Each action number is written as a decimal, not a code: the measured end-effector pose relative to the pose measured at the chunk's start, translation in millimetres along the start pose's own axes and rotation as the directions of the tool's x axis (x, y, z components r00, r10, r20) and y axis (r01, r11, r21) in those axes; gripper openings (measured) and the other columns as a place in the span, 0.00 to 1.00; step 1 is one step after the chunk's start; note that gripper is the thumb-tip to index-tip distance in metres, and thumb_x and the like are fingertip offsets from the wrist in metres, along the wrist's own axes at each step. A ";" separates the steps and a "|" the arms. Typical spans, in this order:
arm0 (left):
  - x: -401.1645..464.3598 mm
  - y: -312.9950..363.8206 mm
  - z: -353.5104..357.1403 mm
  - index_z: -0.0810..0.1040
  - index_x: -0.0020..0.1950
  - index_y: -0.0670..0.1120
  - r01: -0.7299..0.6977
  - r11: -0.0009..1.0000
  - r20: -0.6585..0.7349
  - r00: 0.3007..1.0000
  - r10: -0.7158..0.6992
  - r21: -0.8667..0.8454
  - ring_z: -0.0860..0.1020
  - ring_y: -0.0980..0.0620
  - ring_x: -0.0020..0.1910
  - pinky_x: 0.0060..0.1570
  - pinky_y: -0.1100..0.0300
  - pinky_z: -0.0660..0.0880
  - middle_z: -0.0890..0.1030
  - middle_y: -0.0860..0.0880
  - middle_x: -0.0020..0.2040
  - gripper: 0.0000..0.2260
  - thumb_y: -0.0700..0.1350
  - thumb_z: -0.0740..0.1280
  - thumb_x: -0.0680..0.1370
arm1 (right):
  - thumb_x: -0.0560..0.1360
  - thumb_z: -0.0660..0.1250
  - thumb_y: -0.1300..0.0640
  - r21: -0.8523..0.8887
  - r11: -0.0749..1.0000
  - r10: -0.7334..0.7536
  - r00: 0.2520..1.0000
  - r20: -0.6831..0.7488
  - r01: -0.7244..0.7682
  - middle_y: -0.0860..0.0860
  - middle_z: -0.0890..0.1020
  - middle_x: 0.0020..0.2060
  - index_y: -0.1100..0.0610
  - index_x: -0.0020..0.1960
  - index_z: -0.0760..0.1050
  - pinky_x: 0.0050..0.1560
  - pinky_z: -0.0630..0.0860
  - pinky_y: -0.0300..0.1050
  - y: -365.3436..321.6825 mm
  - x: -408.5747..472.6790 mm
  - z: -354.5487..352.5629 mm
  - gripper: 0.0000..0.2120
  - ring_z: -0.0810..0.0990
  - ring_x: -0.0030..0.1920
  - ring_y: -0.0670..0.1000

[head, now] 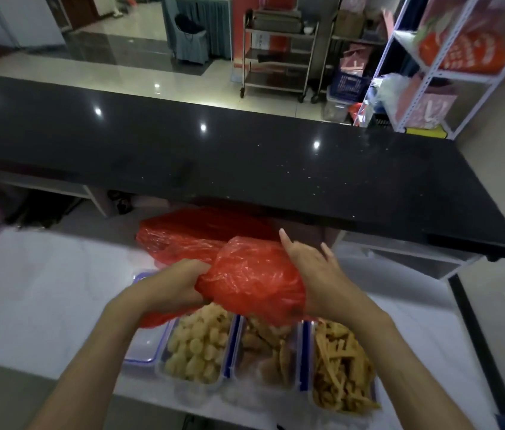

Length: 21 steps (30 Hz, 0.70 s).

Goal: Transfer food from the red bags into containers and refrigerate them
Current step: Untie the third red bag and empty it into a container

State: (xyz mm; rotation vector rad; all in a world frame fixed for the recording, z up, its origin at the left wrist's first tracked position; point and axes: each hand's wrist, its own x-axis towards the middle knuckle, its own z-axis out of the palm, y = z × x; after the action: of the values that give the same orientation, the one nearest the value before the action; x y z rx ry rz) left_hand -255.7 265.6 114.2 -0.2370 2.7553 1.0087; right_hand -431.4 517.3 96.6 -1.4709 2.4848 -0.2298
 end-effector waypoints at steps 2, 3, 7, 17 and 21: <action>-6.9 -24.5 -17.7 0.80 0.41 0.52 -0.021 0.999 -0.026 0.999 0.020 -0.044 0.80 0.61 0.38 0.40 0.60 0.77 0.83 0.60 0.38 0.07 0.40 0.72 0.72 | 0.71 0.74 0.55 0.001 0.997 0.083 0.996 0.035 -0.083 0.50 0.82 0.50 0.38 0.80 0.33 0.62 0.78 0.54 -15.4 24.6 11.4 0.57 0.82 0.51 0.53; -10.8 -35.7 -25.7 0.81 0.43 0.54 -0.017 0.999 -0.041 0.999 0.014 -0.052 0.80 0.63 0.39 0.41 0.62 0.77 0.83 0.63 0.40 0.07 0.41 0.73 0.74 | 0.72 0.71 0.57 -0.041 0.994 0.101 0.995 0.026 -0.100 0.49 0.83 0.45 0.38 0.81 0.47 0.53 0.81 0.52 -22.1 34.1 15.3 0.47 0.83 0.46 0.54; -22.7 -82.6 -49.5 0.71 0.71 0.66 0.102 0.993 -0.047 0.994 -0.099 0.066 0.77 0.59 0.60 0.62 0.55 0.76 0.78 0.63 0.63 0.33 0.54 0.79 0.69 | 0.69 0.67 0.55 -0.201 0.961 0.175 0.980 -0.090 -0.190 0.48 0.84 0.39 0.49 0.47 0.78 0.44 0.79 0.49 -55.6 53.4 18.1 0.07 0.84 0.43 0.55; -14.6 -0.5 -33.5 0.50 0.83 0.61 -0.435 0.785 0.034 0.882 0.470 0.441 0.44 0.55 0.83 0.76 0.32 0.34 0.51 0.53 0.85 0.42 0.68 0.66 0.74 | 0.79 0.64 0.44 -0.242 0.909 0.336 0.940 -0.056 -0.340 0.52 0.83 0.59 0.50 0.68 0.74 0.61 0.76 0.49 -134.1 71.3 7.4 0.20 0.82 0.58 0.56; -4.4 -27.5 -32.5 0.40 0.82 0.65 -0.355 0.875 0.200 0.932 0.303 0.329 0.42 0.56 0.83 0.75 0.32 0.30 0.47 0.56 0.85 0.48 0.74 0.65 0.72 | 0.76 0.64 0.49 -0.210 0.872 0.412 0.895 -0.173 -0.442 0.51 0.85 0.47 0.49 0.55 0.79 0.50 0.78 0.50 -138.5 68.7 15.1 0.10 0.83 0.48 0.57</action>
State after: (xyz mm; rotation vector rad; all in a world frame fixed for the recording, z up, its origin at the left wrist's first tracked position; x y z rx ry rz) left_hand -249.7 224.0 122.5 0.3618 2.8321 0.5300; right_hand -342.6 390.4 108.9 -0.9565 2.9470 0.0755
